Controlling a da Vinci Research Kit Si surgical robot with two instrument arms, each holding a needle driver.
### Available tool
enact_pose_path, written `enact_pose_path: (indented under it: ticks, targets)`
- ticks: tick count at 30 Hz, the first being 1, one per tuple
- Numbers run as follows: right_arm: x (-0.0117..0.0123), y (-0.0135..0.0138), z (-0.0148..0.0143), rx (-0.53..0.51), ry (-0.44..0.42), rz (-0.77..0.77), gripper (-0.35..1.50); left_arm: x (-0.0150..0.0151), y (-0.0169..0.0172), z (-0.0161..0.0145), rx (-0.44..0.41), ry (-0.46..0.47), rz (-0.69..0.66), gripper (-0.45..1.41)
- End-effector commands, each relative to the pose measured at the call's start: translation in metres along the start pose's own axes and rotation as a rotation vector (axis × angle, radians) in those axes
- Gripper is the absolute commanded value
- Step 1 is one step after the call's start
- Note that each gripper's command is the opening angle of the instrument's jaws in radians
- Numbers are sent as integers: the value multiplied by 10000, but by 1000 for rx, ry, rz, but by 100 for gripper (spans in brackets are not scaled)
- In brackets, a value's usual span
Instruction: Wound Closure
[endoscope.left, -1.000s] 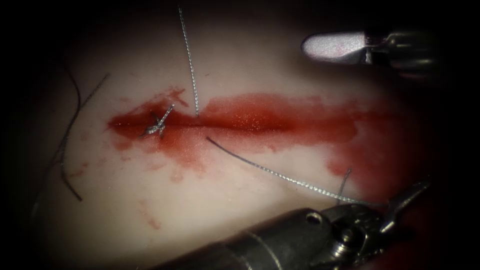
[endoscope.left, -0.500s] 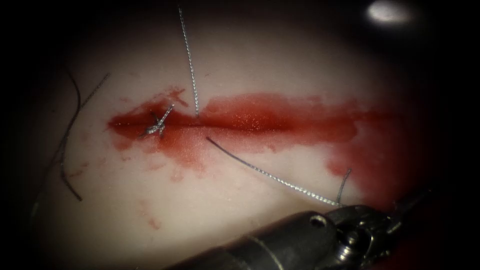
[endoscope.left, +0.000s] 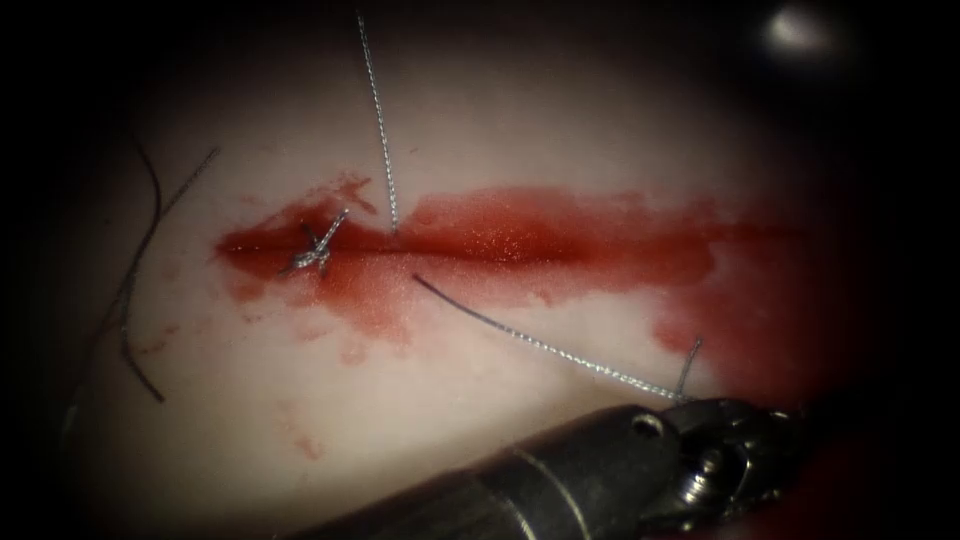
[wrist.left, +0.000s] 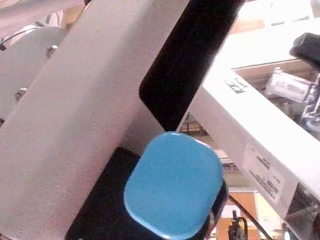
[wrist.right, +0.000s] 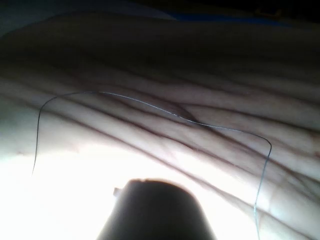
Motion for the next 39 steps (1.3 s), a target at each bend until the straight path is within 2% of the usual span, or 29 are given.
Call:
enact_pose_path:
  ticks: [1, 6, 10, 17, 18, 19, 21, 24, 30, 39]
  targets:
    - [12, -4, 6, 3, 3, -6, 123, 0, -10, 5, -1, 14, 20, -45]
    - [11, -5, 6, 4, 2, -6, 123, 0, -9, -27, -45, 61, 71, -45]
    - [11, -5, 6, 2, 4, -6, 120, -3, -18, -54, -102, 5, 103, -45]
    - [11, -4, 6, 2, 4, -7, 110, -6, -22, -50, -102, -6, 99, -45]
    - [11, -4, 6, 2, 4, -7, 110, -5, -22, -47, -114, 16, 72, 0]
    - [11, -4, 6, 2, 4, -7, 108, -3, -22, -45, -110, 26, 59, 31]
    - [11, -4, 6, 2, 4, -7, 106, 2, -20, -41, -77, 1, 38, 59]
    - [11, -4, 6, 2, 4, -7, 106, 12, -17, -37, -66, -18, 42, 74]
    - [11, -4, 7, 2, 4, -6, 108, 28, -11, -18, -28, -63, 66, 83]
    - [11, -5, 8, 1, 6, -6, 101, 15, -13, 18, 39, -234, 62, 69]
